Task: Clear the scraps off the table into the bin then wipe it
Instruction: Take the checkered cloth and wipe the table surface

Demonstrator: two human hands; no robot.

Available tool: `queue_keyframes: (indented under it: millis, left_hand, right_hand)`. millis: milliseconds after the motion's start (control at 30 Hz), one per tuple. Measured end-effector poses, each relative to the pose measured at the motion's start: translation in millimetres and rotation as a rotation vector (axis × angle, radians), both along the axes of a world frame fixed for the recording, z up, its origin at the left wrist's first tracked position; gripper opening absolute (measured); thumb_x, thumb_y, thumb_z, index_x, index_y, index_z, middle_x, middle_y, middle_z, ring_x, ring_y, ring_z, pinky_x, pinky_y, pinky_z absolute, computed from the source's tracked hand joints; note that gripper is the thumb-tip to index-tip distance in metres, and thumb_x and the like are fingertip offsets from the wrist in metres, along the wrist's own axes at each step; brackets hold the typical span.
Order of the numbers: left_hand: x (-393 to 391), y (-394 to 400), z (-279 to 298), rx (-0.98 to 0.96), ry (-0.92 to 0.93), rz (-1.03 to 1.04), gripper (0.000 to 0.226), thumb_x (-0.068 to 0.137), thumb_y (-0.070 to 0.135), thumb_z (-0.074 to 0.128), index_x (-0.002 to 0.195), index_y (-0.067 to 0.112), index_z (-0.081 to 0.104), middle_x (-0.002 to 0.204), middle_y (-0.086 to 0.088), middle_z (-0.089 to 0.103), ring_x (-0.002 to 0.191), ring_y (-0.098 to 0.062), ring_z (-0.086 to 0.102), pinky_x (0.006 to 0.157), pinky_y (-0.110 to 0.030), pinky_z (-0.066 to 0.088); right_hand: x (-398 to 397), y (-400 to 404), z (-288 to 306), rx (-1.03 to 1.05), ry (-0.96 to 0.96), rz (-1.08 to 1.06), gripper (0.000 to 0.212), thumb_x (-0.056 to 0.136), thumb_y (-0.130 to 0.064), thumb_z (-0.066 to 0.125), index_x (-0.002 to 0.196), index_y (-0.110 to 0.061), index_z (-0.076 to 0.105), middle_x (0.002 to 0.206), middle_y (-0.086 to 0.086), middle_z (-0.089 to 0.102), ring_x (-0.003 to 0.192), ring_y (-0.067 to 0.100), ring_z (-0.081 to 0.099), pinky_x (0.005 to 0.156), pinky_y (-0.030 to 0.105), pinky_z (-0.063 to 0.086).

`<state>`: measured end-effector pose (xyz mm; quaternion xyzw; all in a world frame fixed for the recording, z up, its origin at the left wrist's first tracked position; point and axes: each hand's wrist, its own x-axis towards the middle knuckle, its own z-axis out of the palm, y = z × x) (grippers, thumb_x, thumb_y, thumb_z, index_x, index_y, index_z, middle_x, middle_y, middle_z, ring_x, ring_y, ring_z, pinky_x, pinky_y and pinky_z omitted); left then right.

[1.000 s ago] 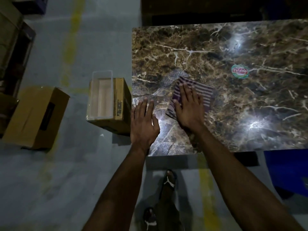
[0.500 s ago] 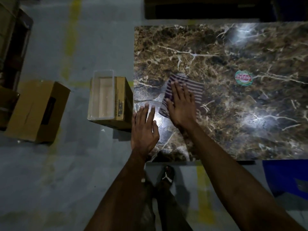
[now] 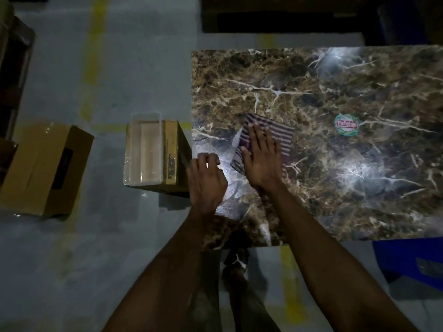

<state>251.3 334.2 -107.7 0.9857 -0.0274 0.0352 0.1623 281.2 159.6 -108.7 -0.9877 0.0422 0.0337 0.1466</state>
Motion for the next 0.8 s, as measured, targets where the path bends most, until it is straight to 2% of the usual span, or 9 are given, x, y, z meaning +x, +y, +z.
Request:
queue_keyframes:
  millis: [100, 233, 333, 400, 467, 533, 633, 733, 800]
  left_hand:
    - [33, -5, -3, 0.045, 0.019, -0.050, 0.025, 0.088, 0.023, 0.048, 0.109, 0.011, 0.055, 0.105, -0.012, 0.052, 0.096, -0.032, 0.050, 0.079, -0.044, 0.038]
    - [55, -4, -4, 0.023, 0.015, -0.088, 0.026, 0.087, 0.020, 0.050, 0.111, 0.011, 0.054, 0.108, -0.011, 0.052, 0.097, -0.032, 0.050, 0.080, -0.045, 0.040]
    - [54, -5, -7, -0.020, 0.031, -0.093, 0.039, 0.091, 0.022, 0.050, 0.129, 0.015, 0.052, 0.131, -0.009, 0.051, 0.124, -0.030, 0.047, 0.098, -0.046, 0.040]
    - [56, -4, -11, -0.028, 0.040, -0.090, 0.050, 0.099, 0.026, 0.043, 0.149, 0.016, 0.043, 0.155, -0.008, 0.041, 0.148, -0.026, 0.032, 0.117, -0.046, 0.031]
    - [59, -4, -14, -0.039, 0.057, -0.112, 0.057, 0.104, 0.027, 0.036, 0.160, 0.016, 0.031, 0.168, -0.005, 0.028, 0.157, -0.023, 0.018, 0.127, -0.046, 0.018]
    - [60, -3, -16, -0.057, 0.064, -0.123, 0.059, 0.106, 0.027, 0.035, 0.163, 0.017, 0.025, 0.171, -0.003, 0.021, 0.159, -0.020, 0.014, 0.129, -0.045, 0.012]
    - [60, -2, -15, -0.074, 0.054, -0.126, 0.059, 0.106, 0.027, 0.035, 0.164, 0.018, 0.024, 0.172, -0.003, 0.019, 0.159, -0.019, 0.013, 0.129, -0.045, 0.012]
    - [60, -2, -15, -0.096, 0.052, -0.131, 0.058, 0.107, 0.028, 0.036, 0.164, 0.021, 0.026, 0.172, -0.001, 0.021, 0.159, -0.018, 0.013, 0.128, -0.046, 0.014]
    - [61, -1, -16, -0.106, 0.050, -0.120, 0.058, 0.107, 0.028, 0.037, 0.164, 0.022, 0.026, 0.172, 0.001, 0.020, 0.159, -0.017, 0.012, 0.128, -0.045, 0.014]
  right_hand:
    - [7, 16, -1, 0.004, -0.018, 0.100, 0.064, 0.112, -0.051, 0.023, 0.168, -0.024, 0.008, 0.175, -0.003, 0.007, 0.162, 0.021, 0.002, 0.130, 0.048, 0.006]
    - [-35, -1, 2, -0.020, -0.007, 0.287, 0.063, 0.113, -0.048, 0.028, 0.168, -0.026, 0.007, 0.175, -0.005, 0.004, 0.162, 0.018, -0.002, 0.129, 0.047, 0.010]
    - [-37, -30, 0, -0.004, 0.025, 0.180, 0.063, 0.111, -0.051, 0.023, 0.167, -0.028, 0.007, 0.175, -0.007, 0.005, 0.162, 0.017, -0.001, 0.129, 0.050, 0.011]
    - [-14, -32, 0, -0.004, 0.018, 0.045, 0.064, 0.111, -0.053, 0.019, 0.168, -0.027, 0.006, 0.175, -0.005, 0.005, 0.162, 0.019, -0.001, 0.129, 0.050, 0.007]
    - [20, -21, -1, -0.010, -0.002, -0.018, 0.064, 0.112, -0.052, 0.019, 0.168, -0.024, 0.006, 0.175, -0.002, 0.005, 0.162, 0.021, -0.002, 0.130, 0.049, 0.003]
    - [44, -1, -3, -0.002, -0.009, 0.021, 0.064, 0.112, -0.051, 0.021, 0.168, -0.022, 0.008, 0.175, -0.001, 0.008, 0.162, 0.023, 0.001, 0.130, 0.048, 0.003]
    - [32, 15, -2, 0.003, -0.002, 0.167, 0.063, 0.112, -0.049, 0.026, 0.167, -0.023, 0.010, 0.175, -0.002, 0.007, 0.162, 0.022, 0.002, 0.130, 0.049, 0.006]
    - [-1, -1, -1, -0.023, 0.028, 0.286, 0.065, 0.112, -0.050, 0.027, 0.167, -0.027, 0.002, 0.175, -0.006, -0.001, 0.161, 0.018, -0.007, 0.130, 0.047, 0.003]
    - [-5, -17, 0, -0.028, 0.047, 0.281, 0.065, 0.112, -0.052, 0.026, 0.167, -0.030, -0.001, 0.175, -0.008, -0.002, 0.161, 0.016, -0.008, 0.130, 0.048, 0.003]
